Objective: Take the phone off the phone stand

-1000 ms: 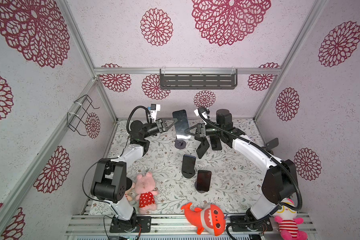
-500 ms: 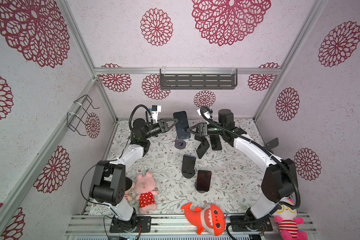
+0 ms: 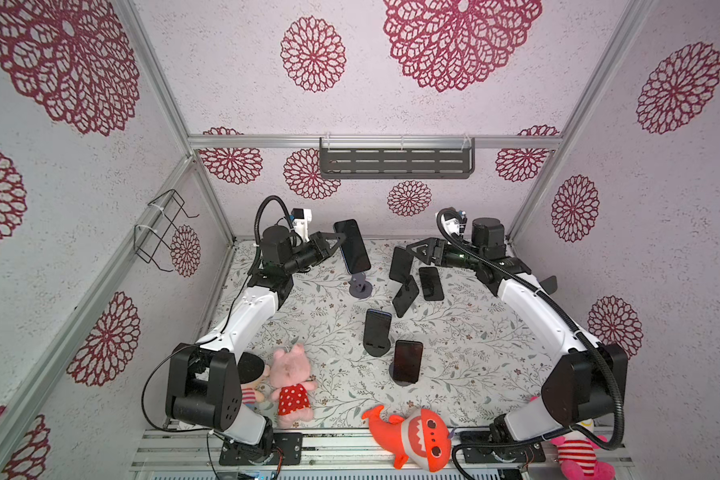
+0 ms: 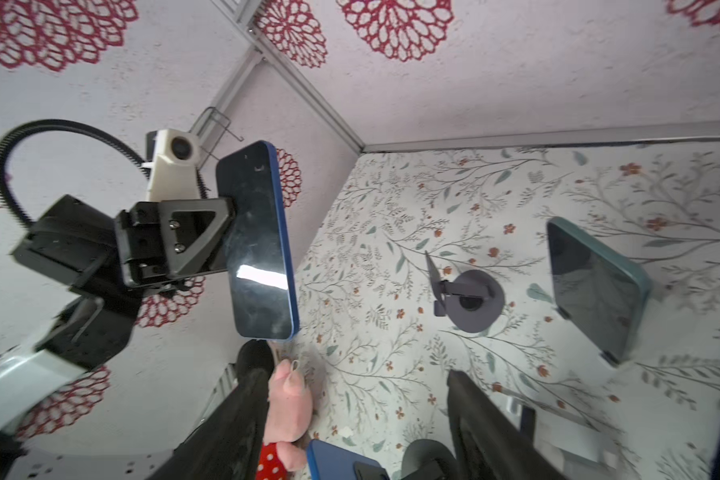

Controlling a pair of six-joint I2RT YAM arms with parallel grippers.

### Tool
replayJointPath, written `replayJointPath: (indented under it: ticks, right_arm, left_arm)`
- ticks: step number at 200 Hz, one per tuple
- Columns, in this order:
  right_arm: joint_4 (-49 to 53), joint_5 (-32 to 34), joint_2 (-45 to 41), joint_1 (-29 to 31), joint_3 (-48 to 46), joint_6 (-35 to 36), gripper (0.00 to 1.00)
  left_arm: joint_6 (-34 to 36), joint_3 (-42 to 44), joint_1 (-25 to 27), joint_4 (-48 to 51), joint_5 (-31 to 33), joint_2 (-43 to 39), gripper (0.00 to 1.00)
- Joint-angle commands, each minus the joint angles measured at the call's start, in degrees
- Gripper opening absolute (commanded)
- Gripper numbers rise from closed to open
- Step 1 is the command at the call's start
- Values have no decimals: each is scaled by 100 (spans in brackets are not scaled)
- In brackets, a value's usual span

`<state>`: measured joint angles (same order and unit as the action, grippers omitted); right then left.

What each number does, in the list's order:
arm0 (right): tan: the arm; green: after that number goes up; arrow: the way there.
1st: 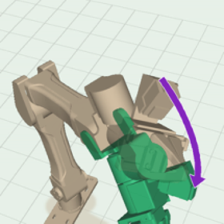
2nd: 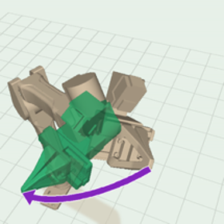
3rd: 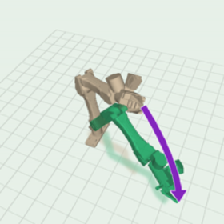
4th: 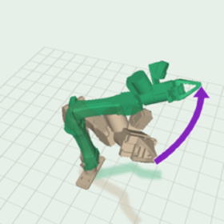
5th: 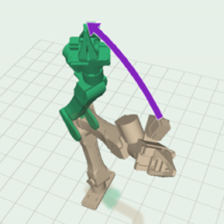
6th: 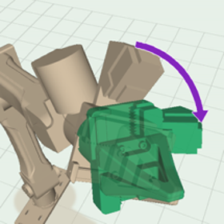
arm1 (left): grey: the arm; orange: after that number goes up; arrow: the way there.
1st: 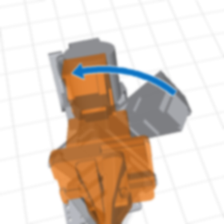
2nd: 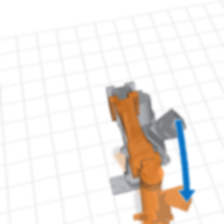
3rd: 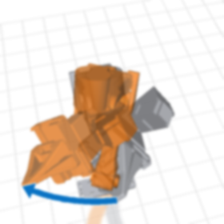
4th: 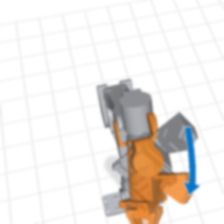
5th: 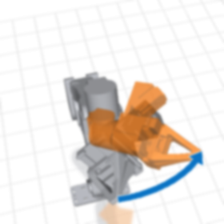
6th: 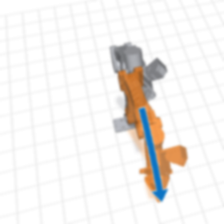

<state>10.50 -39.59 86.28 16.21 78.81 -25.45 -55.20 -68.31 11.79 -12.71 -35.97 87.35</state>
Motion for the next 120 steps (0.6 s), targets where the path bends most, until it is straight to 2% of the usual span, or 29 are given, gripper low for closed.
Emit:
replayJointPath:
  ticks: [1,31,60,93,120]
  right_arm:
    - [580,1176,-397,473,176,576,69]
    - [460,1852,-268,1321,346,751,72]
    - [485,2213,187,1910,786,808,88]
    - [504,2225,793,2205,1330,797,97]
    - [586,2129,1306,2400,1761,835,99]
  left_arm:
    - [394,-319,108,969,891,-449,0]
    - [514,-370,158,1486,1272,-624,0]
    - [681,-393,249,1780,1334,-662,0]
    - [972,-292,399,1842,1349,-754,0]
    - [1095,-253,481,1851,1338,-794,0]
